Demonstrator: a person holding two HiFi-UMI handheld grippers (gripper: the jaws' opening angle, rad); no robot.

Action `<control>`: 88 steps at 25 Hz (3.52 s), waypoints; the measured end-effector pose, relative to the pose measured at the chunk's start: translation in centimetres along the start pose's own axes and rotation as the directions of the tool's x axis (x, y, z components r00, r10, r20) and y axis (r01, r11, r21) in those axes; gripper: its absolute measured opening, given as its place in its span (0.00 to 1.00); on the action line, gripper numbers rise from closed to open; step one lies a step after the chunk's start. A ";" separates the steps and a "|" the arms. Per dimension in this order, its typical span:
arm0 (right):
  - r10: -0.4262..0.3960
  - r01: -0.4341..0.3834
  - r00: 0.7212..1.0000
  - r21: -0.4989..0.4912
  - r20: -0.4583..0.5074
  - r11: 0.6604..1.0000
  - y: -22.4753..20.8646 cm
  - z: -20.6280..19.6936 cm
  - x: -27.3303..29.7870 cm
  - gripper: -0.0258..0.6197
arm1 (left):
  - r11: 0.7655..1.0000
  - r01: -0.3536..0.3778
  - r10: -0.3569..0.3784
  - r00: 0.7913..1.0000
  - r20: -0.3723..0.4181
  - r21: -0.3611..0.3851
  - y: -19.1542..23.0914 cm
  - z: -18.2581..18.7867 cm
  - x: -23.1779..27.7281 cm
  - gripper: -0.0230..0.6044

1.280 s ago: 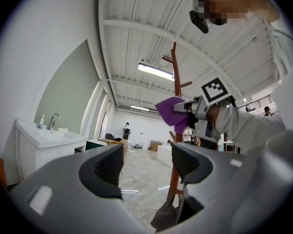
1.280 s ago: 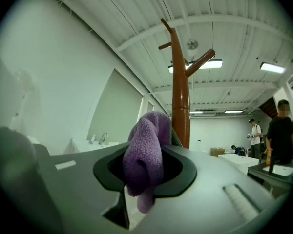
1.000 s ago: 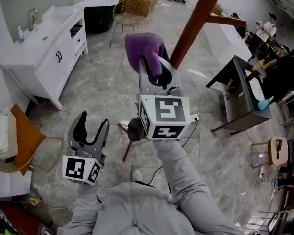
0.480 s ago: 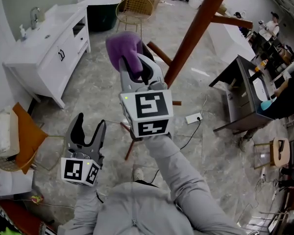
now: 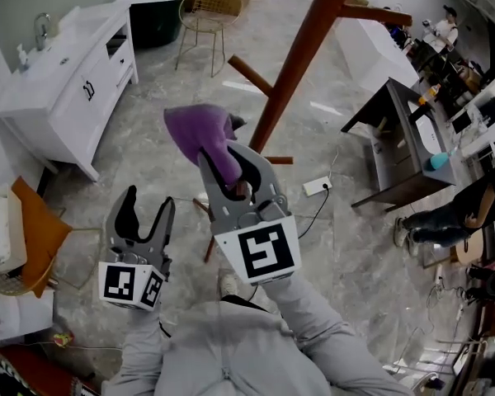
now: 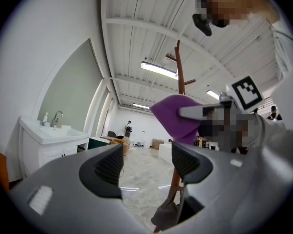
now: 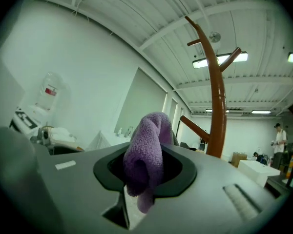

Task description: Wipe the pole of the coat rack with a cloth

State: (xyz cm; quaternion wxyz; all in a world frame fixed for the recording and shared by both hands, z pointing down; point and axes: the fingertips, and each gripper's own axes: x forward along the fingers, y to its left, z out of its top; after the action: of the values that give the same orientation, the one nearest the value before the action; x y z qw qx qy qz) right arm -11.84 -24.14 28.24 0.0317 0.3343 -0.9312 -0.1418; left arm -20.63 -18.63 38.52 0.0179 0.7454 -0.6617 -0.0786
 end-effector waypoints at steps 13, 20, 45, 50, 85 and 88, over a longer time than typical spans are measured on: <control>-0.234 0.189 0.940 -0.191 -0.247 0.963 -8.2 -10.8 -8.4 0.17 | 0.996 0.091 -0.091 0.996 -0.025 -0.021 -3.3 -1.6 1.7 0.57; -0.236 0.131 0.836 -0.237 -0.496 0.963 -9.0 -18.3 -4.9 0.17 | 0.997 0.080 -0.080 0.996 -0.035 -0.024 -3.3 -2.2 1.8 0.57; -0.477 0.192 0.657 -0.481 -0.585 0.855 -15.2 -18.3 -9.2 0.17 | 0.993 0.105 -0.106 0.994 -0.024 -0.052 -4.5 -2.4 2.0 0.57; -0.532 0.247 0.595 -0.493 -0.603 0.835 -17.7 -18.9 -12.4 0.17 | 0.990 0.134 -0.135 0.991 -0.020 -0.052 -5.3 -2.2 2.4 0.57; -0.401 0.152 0.843 -0.557 -0.358 0.817 -6.7 -18.4 -1.8 0.17 | 0.996 -0.079 0.074 0.993 -0.089 -0.047 1.4 -3.7 -4.5 0.57; -0.381 0.103 0.835 -0.567 -0.397 0.817 -6.0 -20.1 -1.7 0.17 | 0.996 -0.077 0.071 0.993 -0.098 -0.054 1.3 -4.2 -4.2 0.57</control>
State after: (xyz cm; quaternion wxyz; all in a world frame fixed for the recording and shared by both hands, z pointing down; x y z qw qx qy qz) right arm -3.74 -32.38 45.87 0.3390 0.4573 -0.7646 -0.3023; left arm -21.76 -14.94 43.21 0.0742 0.7224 -0.6848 -0.0608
